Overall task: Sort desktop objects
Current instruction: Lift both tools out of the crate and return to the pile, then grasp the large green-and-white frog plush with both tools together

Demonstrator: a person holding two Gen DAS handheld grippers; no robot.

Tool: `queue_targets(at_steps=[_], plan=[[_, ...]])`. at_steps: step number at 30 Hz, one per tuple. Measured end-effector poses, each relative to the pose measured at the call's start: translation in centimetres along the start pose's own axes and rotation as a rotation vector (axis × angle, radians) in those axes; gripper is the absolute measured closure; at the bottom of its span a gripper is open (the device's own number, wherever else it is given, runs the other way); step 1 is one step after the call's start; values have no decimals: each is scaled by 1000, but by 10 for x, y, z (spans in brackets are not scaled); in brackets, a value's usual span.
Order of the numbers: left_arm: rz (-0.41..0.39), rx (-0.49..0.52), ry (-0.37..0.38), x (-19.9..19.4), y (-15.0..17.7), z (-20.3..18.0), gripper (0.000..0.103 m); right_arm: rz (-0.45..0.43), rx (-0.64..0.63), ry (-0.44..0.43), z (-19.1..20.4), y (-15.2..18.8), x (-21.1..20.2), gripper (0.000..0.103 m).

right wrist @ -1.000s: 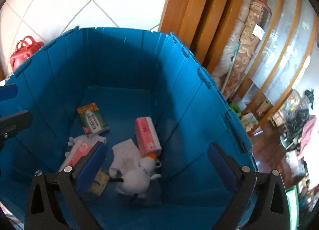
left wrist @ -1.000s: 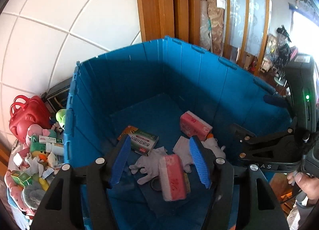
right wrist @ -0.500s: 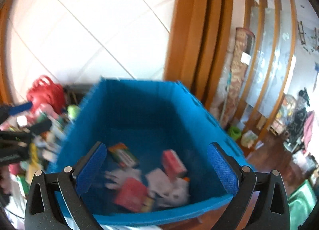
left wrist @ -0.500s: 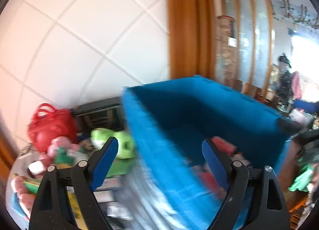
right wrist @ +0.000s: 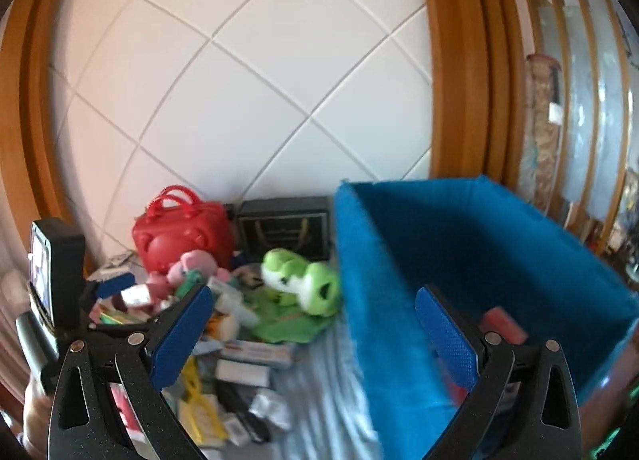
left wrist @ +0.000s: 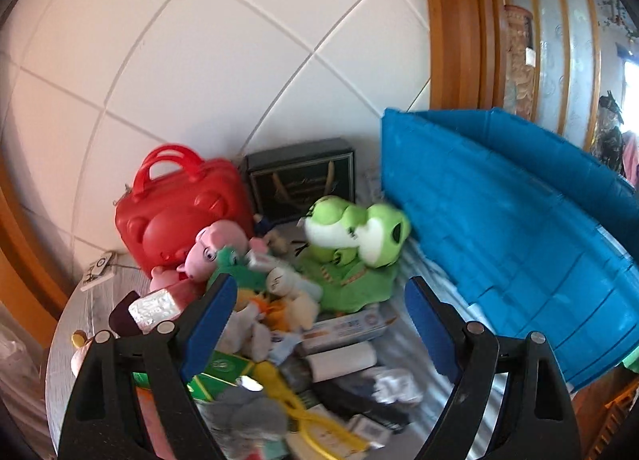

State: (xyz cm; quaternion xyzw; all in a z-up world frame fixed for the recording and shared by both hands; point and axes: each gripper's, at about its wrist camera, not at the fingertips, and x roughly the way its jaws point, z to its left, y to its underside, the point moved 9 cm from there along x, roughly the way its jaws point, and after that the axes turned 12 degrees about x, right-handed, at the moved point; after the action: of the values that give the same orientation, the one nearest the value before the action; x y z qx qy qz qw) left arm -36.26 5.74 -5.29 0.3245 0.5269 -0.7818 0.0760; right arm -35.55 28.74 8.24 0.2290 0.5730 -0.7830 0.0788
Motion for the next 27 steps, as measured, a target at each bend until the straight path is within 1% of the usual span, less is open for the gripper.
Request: queue_targets(at_steps=[3,5,7,8,12,16,18,23,24,26,27], plan=[[23,2,30,19,8,15,17,37,34,44,16,18,38,0],[35,12,41,35,8,24,17,64,87,35,22,30,62,0],[53,18,44,58,7,35,17,90,146,32,24,45,92,0],[64,19,48,71,5,39,17,100,164,39,22,51,99,0],[118,33,87,142,-7,49,17,169,258,79,12,84,168,0],[165,90,139,216,-12,37,17,210,336,142,-8,111,234,0],[198,129,150,251,-11,30,17,233,377,171,-20,122,271,0],[249,167,195,315,-4,19,17,230,391,246,-40,127,341,0],[260,167,197,327,-2,17,18,235,391,262,-42,128,350,0],[277,158,180,347,3,21,18,239,384,289,-46,128,371,0],[290,148,187,354,5,22,18,239,382,294,-47,129,379,0]])
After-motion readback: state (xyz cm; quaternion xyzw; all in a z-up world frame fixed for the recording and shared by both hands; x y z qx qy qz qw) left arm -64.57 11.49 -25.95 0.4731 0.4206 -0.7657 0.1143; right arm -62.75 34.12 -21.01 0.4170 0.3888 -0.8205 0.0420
